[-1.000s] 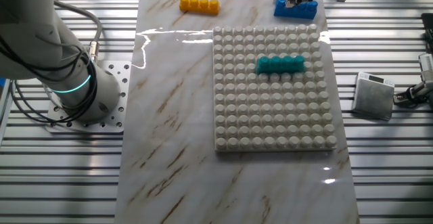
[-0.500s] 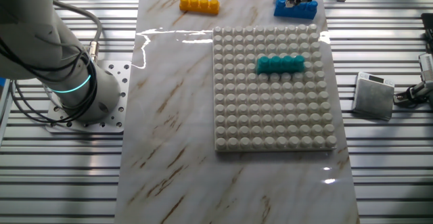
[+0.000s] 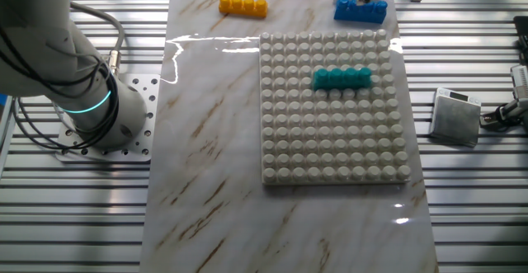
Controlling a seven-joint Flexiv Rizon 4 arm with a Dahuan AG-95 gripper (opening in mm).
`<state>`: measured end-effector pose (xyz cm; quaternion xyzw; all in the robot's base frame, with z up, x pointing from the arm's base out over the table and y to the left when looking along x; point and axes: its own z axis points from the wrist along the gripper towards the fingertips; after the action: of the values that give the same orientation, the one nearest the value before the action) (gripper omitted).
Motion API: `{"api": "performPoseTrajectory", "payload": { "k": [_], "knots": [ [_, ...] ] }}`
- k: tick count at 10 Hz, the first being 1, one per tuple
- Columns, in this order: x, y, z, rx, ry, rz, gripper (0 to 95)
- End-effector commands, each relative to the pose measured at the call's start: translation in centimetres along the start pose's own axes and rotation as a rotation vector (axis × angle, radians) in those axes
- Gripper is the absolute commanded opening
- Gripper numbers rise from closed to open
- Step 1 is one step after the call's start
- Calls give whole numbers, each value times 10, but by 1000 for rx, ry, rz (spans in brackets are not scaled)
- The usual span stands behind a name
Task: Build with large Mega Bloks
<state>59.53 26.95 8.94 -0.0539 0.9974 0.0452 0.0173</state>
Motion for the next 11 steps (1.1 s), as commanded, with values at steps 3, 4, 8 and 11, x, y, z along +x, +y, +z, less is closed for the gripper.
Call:
{"api": "performPoseTrajectory", "payload": {
  "k": [3, 4, 8, 11],
  "knots": [
    [-15, 17, 16, -5, 0, 4, 380],
    [-16, 19, 18, -6, 0, 3, 760],
    [-17, 21, 21, -3, 0, 20, 950],
    [-17, 18, 25, -3, -2, 31, 950]
  ]
}}
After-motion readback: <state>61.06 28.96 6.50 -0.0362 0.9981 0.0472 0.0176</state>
